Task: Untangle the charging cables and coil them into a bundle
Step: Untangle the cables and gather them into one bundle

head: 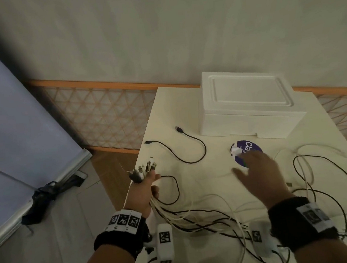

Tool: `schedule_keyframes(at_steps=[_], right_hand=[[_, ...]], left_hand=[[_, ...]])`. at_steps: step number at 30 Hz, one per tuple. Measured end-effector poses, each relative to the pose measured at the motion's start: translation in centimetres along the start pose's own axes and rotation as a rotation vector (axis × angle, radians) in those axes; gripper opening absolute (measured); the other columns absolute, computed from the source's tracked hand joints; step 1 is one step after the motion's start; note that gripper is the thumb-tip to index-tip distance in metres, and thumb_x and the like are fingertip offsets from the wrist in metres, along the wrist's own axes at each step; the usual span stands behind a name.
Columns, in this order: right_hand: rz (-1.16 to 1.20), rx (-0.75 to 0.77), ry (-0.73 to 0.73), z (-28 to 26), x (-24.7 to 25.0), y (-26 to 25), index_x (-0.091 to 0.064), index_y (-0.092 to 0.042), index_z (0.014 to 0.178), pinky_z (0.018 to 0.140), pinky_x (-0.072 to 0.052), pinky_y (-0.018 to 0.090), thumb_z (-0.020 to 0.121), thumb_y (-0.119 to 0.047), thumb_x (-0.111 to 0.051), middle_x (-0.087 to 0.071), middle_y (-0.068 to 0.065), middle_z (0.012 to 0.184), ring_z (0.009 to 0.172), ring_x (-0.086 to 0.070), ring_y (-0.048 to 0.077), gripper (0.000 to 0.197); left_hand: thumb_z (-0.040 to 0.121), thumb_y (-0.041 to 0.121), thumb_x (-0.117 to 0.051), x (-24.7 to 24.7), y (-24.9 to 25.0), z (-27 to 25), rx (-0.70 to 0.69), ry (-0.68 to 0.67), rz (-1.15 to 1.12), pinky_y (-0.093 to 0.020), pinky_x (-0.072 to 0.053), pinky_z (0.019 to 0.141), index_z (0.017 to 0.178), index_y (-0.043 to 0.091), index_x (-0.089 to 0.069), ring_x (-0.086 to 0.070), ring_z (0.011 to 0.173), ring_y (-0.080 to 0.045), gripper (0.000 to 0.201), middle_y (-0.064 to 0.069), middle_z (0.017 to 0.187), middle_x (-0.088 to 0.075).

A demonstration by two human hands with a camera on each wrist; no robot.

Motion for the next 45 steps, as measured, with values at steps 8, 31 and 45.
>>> schedule_keyframes(at_steps=[8, 31, 45], right_hand=[[0.322, 0.276, -0.748, -2.8, -7.0, -13.8, -0.002, -0.031, 0.149, 0.073, -0.047, 0.029, 0.072, -0.025, -0.072, -0.064, 0.009, 0.099, 0.086, -0.062, 0.025, 0.104], [0.09, 0.327, -0.603, 3.5, -8.1, -11.3, -0.035, -0.022, 0.143, 0.111, -0.029, 0.035, 0.091, -0.038, -0.054, -0.035, -0.002, 0.149, 0.135, -0.035, 0.018, 0.057], [-0.122, 0.33, -0.391, 4.0, -13.3, -8.6, -0.055, -0.017, 0.102, 0.077, -0.034, 0.031, 0.097, -0.022, -0.035, -0.06, 0.001, 0.101, 0.096, -0.054, 0.021, 0.02]], left_hand=[[0.091, 0.03, -0.053, -6.8, 3.5, -3.3, -0.082, -0.279, -0.302, -0.023, -0.041, 0.042, 0.056, 0.012, -0.048, -0.04, 0.035, -0.012, 0.04, 0.0, 0.041, -0.04], [0.094, 0.019, -0.057, -3.4, -0.3, 0.0, 0.083, -0.002, -0.322, -0.028, -0.045, 0.053, 0.078, 0.016, -0.055, -0.043, 0.044, -0.011, 0.017, 0.0, 0.049, -0.043], [0.098, 0.03, -0.049, -1.8, -2.5, -1.6, 0.274, 0.053, -0.388, -0.031, -0.053, 0.059, 0.083, 0.0, -0.063, -0.059, 0.056, -0.019, 0.036, -0.013, 0.076, -0.073]])
Point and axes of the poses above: each hand's wrist, its own z-axis towards the middle knuckle, its own x-axis out of the back of the hand, y = z × x, the point moved 7 cm from there along z, towards the middle knuckle
